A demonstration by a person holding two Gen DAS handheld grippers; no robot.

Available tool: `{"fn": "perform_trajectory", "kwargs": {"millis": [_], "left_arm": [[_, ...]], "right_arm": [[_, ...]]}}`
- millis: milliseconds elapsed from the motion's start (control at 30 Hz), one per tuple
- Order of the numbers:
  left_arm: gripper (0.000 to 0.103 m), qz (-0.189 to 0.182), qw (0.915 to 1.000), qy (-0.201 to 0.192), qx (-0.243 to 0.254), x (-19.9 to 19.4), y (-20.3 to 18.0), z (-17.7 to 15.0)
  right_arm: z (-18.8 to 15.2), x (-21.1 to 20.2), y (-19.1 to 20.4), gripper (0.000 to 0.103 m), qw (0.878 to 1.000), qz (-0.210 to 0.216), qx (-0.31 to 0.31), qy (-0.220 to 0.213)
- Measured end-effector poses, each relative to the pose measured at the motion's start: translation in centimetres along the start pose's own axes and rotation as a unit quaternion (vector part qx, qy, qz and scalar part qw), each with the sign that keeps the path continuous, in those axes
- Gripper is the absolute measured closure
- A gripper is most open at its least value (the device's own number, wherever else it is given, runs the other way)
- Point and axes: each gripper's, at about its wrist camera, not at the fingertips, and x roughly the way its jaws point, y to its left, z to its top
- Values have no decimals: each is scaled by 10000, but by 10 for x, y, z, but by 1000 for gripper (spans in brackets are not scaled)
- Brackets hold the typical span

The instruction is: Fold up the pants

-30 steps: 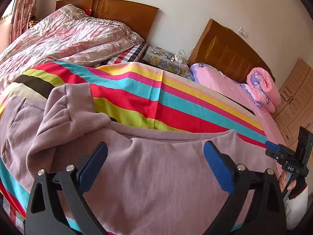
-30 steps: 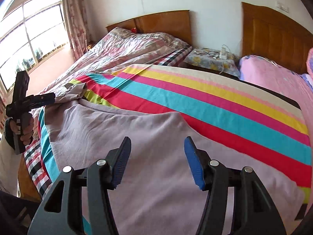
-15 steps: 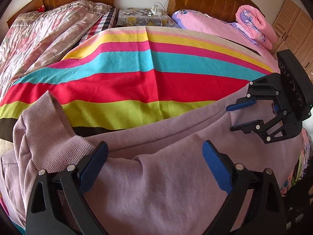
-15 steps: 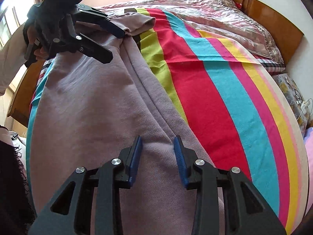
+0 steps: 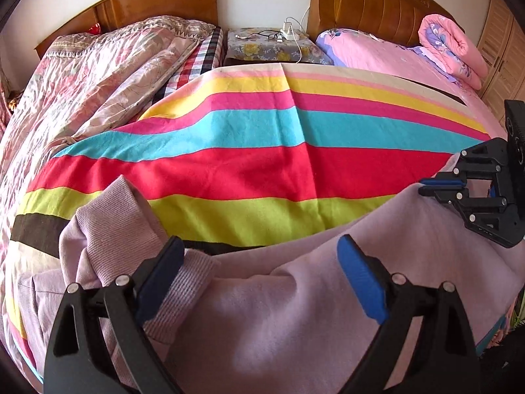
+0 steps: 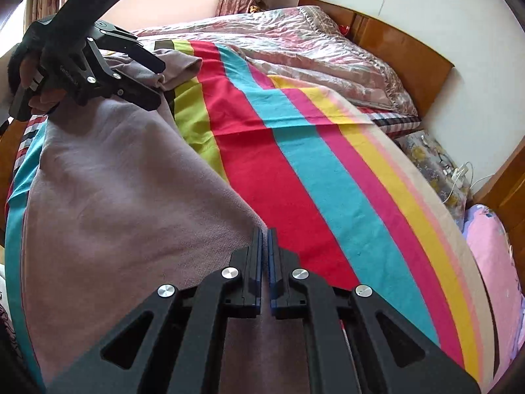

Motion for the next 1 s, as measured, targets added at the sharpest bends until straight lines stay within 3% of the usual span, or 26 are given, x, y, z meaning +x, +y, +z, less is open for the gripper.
{"fn": "perform_trajectory", "kwargs": {"millis": [67, 100, 133, 167, 233, 300, 467, 533, 633, 700, 733, 800, 1000], "left_arm": [[9, 15, 10000, 42, 53, -1, 1, -4], [9, 64, 9999, 60, 108, -2, 3, -4], [9, 170, 9997, 57, 160, -4, 2, -6], [9, 272, 9994, 51, 199, -7, 5, -5], [9, 505, 9983, 152, 251, -7, 13, -3], [9, 1049, 9934, 393, 246, -2, 25, -6], [8, 1607, 9827, 426, -816, -20, 73, -54], [8, 1479, 9795, -35, -1369, -46, 84, -83], [11, 1312, 9649, -824, -2122, -79, 89, -119], [12, 589, 9592, -1347, -2416, -93, 91, -136], [11, 447, 9582, -1291, -2512, -91, 94, -137], [11, 814, 9591, -1123, -2467, -84, 96, -133], [5, 520, 9713, -660, -2226, -56, 113, -97]], "right_arm": [[-3, -3, 1, 87, 9998, 148, 94, -69], [-3, -7, -2, 74, 9991, 370, 205, -72], [-4, -14, -6, 45, 9977, 571, 340, -116], [-5, -23, -9, 37, 9967, 620, 453, -265], [-6, -39, -13, 36, 9953, 609, 563, -503], [-3, -46, -14, 38, 9953, 511, 609, -561], [12, -46, -6, 38, 9920, 648, 766, -768], [15, -42, 5, 38, 9912, 791, 698, -795], [28, -36, 24, 43, 9905, 985, 503, -818], [46, -31, 35, 46, 9887, 1120, 418, -903], [58, -26, 40, 47, 9877, 1202, 372, -928], [83, -11, 48, 50, 9872, 1318, 233, -865], [126, 54, 69, 61, 9859, 1672, 7, -102]]}}
